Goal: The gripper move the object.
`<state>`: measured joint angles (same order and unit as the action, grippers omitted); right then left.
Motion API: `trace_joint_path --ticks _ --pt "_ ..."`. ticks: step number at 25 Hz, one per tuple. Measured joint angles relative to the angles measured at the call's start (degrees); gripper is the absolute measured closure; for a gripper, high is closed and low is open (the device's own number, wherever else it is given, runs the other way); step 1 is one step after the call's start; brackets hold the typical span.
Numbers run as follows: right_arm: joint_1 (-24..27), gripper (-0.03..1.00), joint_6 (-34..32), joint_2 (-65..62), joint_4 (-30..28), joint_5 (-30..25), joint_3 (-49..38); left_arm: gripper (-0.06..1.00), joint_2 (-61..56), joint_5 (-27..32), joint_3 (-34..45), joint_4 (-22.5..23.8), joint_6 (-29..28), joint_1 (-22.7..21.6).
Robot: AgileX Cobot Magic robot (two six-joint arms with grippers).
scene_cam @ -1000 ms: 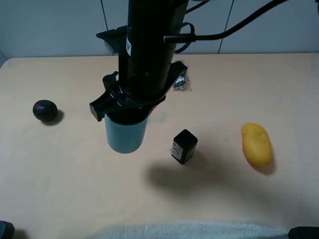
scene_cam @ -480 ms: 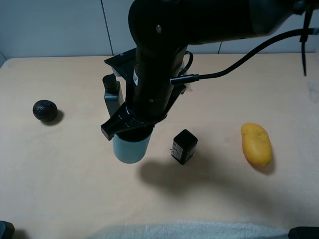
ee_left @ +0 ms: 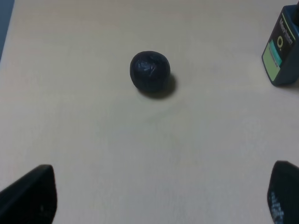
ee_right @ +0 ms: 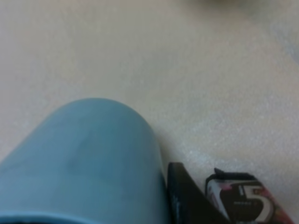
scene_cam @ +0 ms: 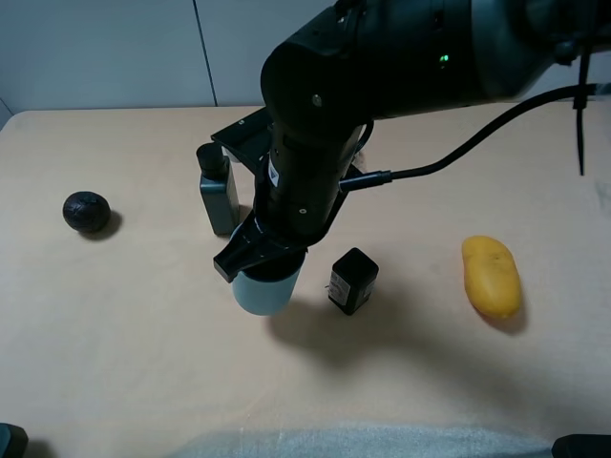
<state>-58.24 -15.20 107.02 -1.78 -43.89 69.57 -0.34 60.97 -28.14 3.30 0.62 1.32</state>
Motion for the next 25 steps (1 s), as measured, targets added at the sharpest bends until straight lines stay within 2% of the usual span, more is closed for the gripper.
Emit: trace_joint_path --ticks 11,25 --pt "0.0 0.95 0.0 3.59 -3.47 1.5 -0.33 0.04 0.0 0.0 0.0 0.0 0.0 0.0" --pt "0.0 0.95 0.0 5.54 -4.38 1.65 -0.33 0.04 0.0 0.0 0.0 0.0 0.0 0.0"
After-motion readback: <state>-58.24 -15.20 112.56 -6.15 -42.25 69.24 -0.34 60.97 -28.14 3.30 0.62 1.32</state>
